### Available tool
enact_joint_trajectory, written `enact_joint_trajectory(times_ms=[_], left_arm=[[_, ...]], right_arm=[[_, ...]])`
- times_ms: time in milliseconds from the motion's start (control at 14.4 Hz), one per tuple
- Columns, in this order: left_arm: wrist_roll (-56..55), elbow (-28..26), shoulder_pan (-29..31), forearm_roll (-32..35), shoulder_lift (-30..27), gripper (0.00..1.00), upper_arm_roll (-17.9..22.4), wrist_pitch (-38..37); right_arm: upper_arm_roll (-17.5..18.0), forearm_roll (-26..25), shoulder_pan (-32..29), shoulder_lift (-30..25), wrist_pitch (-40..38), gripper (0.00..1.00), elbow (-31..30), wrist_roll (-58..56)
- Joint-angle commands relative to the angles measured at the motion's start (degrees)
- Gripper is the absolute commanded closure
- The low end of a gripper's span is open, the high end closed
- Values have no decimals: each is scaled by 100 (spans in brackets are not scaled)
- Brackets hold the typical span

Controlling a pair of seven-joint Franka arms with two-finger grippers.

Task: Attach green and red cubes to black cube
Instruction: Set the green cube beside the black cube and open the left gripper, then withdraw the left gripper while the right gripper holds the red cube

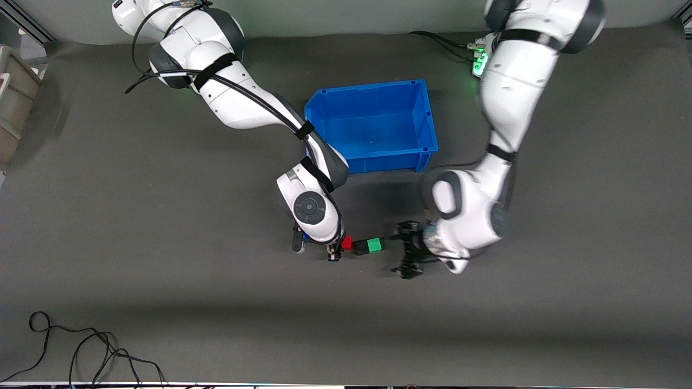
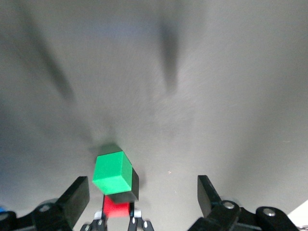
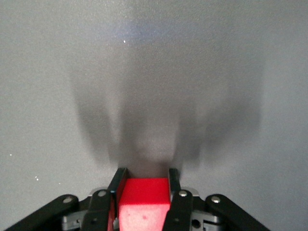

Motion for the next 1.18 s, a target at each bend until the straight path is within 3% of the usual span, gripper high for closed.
enact_joint_trajectory(times_ms=[0, 208, 623, 1108], left_arm=[[633, -205, 847, 485, -657, 0, -40, -1310], [1194, -170, 1621, 1811, -1079, 0, -49, -2533], [3251, -143, 2721, 2921, -1888, 0, -31, -3677], [4071, -135, 2890, 3634, -2495, 0, -49, -4180]], right_arm=[[-175, -74, 24, 537, 147, 100, 484, 113], [-184, -74, 15, 599, 270, 100, 510, 87], [-254, -241, 24, 608, 296, 100, 519, 70], [-254, -276, 24, 651, 410, 100, 546, -203]])
